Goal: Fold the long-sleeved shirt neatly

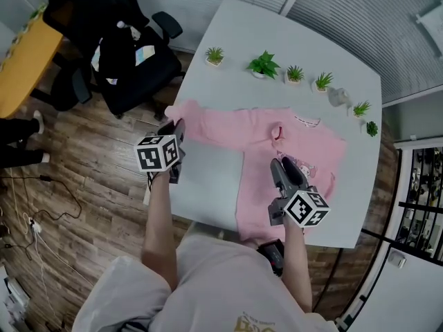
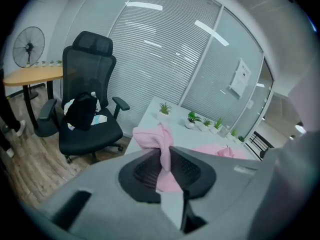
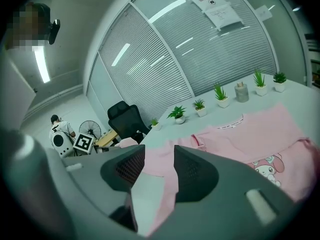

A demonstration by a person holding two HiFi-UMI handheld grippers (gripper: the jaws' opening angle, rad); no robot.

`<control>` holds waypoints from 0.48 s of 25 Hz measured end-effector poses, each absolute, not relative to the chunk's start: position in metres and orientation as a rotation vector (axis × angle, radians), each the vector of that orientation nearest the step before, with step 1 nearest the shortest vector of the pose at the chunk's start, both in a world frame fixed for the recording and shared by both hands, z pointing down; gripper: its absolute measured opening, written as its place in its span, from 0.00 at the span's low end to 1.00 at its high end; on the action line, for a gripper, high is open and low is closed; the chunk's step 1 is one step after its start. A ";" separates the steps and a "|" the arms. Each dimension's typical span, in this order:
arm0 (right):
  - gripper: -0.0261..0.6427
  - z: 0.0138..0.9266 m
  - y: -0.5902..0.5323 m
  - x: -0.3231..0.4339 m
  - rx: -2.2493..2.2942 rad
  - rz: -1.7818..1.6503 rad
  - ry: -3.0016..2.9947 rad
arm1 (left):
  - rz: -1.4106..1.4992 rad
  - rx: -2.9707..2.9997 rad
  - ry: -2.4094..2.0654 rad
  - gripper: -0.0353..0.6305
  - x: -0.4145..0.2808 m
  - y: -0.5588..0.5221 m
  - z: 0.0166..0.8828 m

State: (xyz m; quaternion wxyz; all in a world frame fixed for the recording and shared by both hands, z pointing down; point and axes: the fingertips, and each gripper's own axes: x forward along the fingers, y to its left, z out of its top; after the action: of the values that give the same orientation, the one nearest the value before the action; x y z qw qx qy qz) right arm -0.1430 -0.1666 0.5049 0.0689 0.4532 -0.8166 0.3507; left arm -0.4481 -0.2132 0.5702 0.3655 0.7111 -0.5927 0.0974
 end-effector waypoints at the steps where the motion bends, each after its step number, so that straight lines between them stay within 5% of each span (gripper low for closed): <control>1: 0.33 0.504 -0.166 -0.140 1.367 1.055 -2.461 | 0.247 1.833 -1.523 0.12 -0.444 -0.213 0.566; 12: 0.33 0.490 -0.162 -0.098 1.439 1.057 -2.487 | 0.256 1.941 -1.484 0.12 -0.378 -0.221 0.525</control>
State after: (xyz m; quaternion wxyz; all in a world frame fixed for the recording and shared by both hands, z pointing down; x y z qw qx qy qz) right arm -0.0984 -0.1618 0.4901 0.0398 0.4696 -0.8117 0.3450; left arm -0.3785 -0.2211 0.5252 0.3358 0.7443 -0.5689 0.0982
